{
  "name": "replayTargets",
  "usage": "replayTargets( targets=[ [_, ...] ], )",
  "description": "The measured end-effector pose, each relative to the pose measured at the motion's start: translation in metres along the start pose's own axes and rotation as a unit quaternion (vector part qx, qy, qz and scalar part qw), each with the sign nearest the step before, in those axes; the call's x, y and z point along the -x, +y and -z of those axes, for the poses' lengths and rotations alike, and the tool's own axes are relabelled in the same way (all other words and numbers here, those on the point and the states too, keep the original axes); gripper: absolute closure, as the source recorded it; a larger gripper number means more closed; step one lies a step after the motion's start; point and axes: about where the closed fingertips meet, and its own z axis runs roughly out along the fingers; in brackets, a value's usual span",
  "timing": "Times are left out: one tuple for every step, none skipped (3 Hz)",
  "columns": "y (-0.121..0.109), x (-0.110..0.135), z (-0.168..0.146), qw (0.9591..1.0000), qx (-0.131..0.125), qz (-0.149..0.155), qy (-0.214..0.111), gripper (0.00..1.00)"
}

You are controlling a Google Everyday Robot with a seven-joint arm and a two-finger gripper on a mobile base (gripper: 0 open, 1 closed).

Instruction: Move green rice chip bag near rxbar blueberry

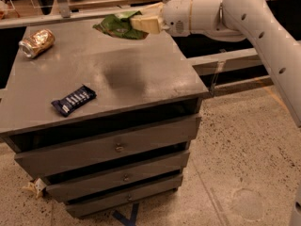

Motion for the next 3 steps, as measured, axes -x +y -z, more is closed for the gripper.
replayTargets(
  targets=[
    [0.023,-0.002,-0.002,0.9992,0.037,-0.008,-0.008,1.00],
    [0.056,-0.006,-0.012,0.9968,0.076,-0.016,-0.019,1.00],
    [0.066,-0.011,-0.017,0.9967,0.078,-0.018,-0.015,1.00]
  ],
)
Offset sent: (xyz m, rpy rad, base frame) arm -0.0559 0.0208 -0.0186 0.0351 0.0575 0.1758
